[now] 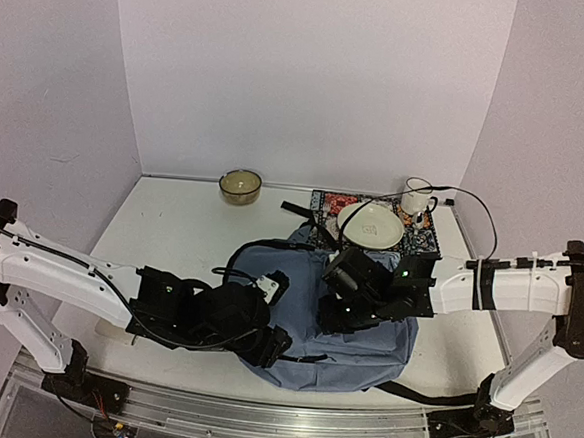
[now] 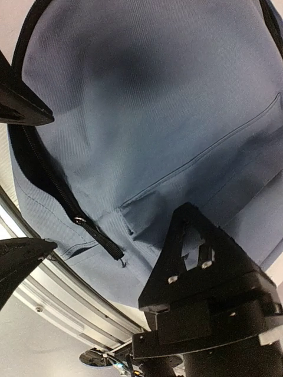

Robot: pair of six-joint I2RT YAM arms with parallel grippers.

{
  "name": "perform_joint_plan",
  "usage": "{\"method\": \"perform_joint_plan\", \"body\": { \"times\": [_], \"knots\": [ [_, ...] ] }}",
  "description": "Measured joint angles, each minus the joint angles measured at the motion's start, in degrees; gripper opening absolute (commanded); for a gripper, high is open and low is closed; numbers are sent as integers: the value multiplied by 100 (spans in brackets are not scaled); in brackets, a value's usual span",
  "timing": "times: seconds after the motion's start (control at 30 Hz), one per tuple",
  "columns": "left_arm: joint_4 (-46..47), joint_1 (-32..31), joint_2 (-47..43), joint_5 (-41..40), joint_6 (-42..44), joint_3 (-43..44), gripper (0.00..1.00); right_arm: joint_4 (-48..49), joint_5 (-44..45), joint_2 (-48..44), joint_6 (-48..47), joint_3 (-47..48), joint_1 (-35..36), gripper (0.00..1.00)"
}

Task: Pack the student bag
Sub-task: Hold the largest pocket of the bag at the center of the board, then grab the largest pocket of the student bag.

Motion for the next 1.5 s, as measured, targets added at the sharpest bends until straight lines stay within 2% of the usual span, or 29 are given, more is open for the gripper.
{"method": "perform_joint_plan", "body": {
  "times": [0.1,0.17,0.47,0.83,1.17,1.5],
  "knots": [
    [165,-93,177,94,162,10,63,59,-90,80,-1,8,-16,5],
    [319,-138,282,189,278,13,62,104,-134,82,-46,33,-12,0],
    [792,-272,1191,371,761,435,58,109,-227,80,-48,55,-52,0],
    [1037,-498,1560,-444,1239,761,61,32,-368,78,-43,154,-109,0],
    [2219,-735,1550,-1317,1427,-147,62,6,-623,-14,-24,192,-216,0],
    [2634,-1002,1640,-1852,1976,-74,63,106,-859,-189,0,192,-252,0]
  ]
}}
